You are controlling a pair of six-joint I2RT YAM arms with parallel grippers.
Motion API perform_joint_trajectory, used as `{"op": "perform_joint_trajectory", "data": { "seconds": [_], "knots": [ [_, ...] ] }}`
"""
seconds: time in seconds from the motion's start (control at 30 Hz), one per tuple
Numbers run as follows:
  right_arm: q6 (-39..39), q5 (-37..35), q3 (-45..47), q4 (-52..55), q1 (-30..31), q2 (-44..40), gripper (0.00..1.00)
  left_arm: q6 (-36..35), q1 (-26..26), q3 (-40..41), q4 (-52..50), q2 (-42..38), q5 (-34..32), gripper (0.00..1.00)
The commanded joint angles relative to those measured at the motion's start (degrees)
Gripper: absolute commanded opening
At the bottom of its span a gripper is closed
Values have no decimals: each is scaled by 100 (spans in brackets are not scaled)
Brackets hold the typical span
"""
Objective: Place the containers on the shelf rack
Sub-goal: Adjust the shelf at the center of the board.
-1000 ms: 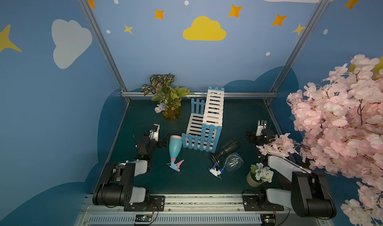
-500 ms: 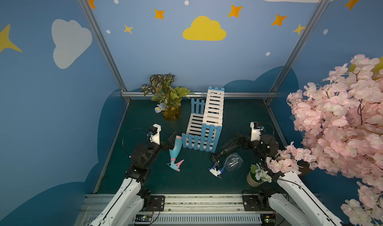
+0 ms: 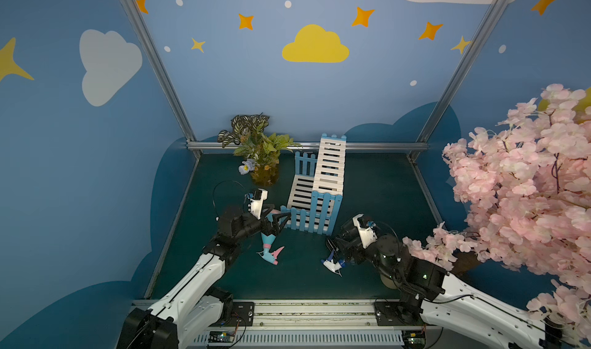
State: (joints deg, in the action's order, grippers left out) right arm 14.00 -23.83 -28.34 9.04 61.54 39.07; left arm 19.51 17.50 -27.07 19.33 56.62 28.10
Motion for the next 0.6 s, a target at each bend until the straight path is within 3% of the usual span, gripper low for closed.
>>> {"op": "perform_joint_trajectory", "data": {
  "seconds": [0.0, 0.23, 0.4, 0.57],
  "knots": [
    [38, -1363, -191, -718, 240, 351, 96, 121, 0, -386, 196, 343, 476, 100],
    [271, -1685, -427, -1405, -89, 1198, 91, 306, 3, -629, 676, 1276, 840, 100],
    [106, -981, -533, -1482, -389, 1490, 78, 291, 0, -754, 703, 1740, 913, 100],
    [-89, -514, -710, -1435, -435, 1823, 77, 290, 0, -771, 864, 2023, 1191, 100]
  ]
}}
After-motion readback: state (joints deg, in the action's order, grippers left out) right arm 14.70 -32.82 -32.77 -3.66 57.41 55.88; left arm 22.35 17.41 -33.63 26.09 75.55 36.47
